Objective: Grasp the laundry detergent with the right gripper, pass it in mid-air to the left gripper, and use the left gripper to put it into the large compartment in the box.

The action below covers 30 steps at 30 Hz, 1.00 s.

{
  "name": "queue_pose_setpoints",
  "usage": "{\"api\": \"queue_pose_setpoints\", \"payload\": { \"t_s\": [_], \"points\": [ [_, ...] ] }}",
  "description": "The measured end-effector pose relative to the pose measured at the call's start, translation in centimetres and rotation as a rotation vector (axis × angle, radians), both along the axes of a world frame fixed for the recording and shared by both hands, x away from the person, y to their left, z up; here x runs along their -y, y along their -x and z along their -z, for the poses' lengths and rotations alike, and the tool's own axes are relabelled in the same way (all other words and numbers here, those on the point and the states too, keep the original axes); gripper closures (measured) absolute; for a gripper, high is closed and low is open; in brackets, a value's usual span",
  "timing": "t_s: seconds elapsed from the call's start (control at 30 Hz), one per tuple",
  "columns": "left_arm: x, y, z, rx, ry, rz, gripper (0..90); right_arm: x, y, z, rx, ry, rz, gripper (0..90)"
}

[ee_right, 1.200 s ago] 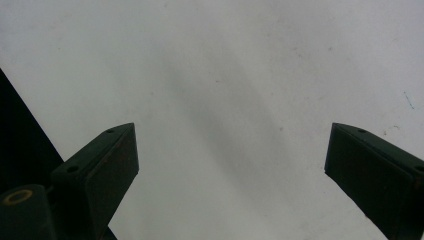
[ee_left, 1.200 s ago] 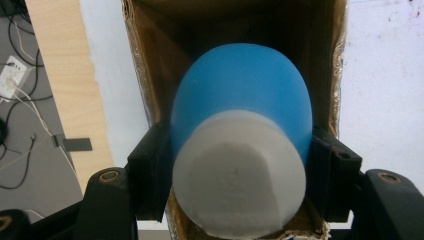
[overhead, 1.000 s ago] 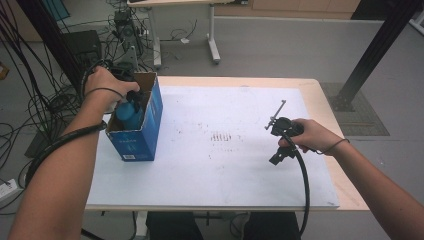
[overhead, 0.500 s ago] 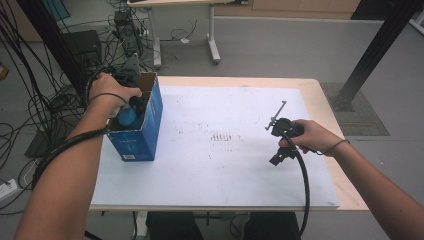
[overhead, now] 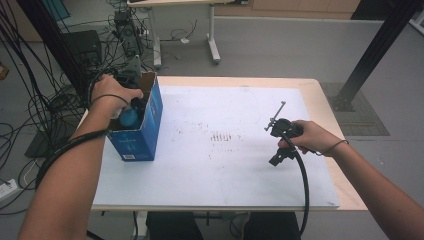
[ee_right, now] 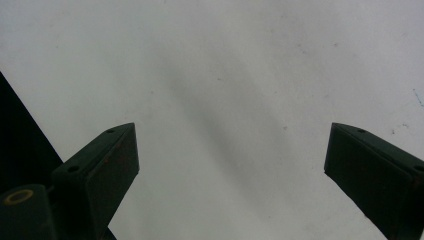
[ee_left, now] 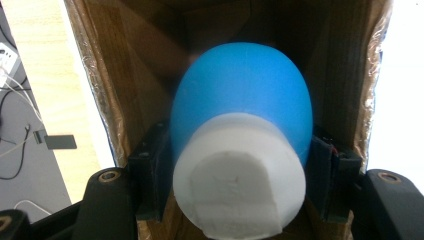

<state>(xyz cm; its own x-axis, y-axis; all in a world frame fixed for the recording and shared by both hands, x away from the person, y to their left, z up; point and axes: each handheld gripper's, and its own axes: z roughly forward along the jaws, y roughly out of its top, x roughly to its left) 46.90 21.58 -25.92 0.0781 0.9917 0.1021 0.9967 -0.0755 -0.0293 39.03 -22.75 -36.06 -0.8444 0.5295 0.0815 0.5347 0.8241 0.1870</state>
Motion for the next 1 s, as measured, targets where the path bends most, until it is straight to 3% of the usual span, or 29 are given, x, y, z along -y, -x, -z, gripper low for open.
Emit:
{"api": "queue_pose_setpoints", "payload": {
  "t_s": [1.0],
  "points": [
    [-0.42,-0.08,0.05,0.006,0.008,-0.022,37.7,-0.06,-0.01,0.16,0.000,-0.006,0.008,7.3]
  ]
}}
